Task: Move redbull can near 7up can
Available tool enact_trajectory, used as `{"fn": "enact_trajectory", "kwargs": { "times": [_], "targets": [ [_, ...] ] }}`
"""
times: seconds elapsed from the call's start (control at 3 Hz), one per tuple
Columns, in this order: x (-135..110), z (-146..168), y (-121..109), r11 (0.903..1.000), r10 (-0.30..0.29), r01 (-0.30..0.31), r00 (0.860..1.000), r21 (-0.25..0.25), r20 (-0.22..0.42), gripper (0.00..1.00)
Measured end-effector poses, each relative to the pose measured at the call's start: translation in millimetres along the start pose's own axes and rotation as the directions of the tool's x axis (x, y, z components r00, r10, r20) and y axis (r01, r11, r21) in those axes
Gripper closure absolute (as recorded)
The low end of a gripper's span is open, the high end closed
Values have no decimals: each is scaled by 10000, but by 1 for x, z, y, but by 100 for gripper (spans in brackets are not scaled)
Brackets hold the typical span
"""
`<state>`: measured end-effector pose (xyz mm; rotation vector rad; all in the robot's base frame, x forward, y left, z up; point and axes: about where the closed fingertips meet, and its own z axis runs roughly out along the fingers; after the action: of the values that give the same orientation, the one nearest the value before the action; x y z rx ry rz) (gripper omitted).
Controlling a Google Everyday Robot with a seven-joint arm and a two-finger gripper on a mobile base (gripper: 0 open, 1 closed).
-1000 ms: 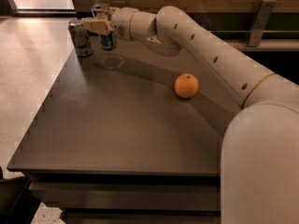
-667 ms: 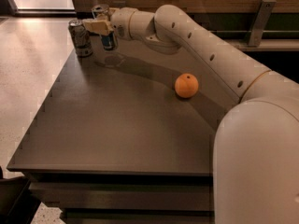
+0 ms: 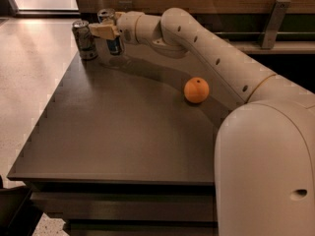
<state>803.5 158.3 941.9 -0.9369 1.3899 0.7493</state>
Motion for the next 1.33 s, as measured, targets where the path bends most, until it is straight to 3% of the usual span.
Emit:
{"fn": "enact_trajectory", "kwargs": {
  "times": [0.33,1.33],
  "targets": [
    [30,14,1,9994,349,-348,9992,-37,216,100],
    [47,19,7,9967,812,-809,9962,-94,322,100]
  ]
}}
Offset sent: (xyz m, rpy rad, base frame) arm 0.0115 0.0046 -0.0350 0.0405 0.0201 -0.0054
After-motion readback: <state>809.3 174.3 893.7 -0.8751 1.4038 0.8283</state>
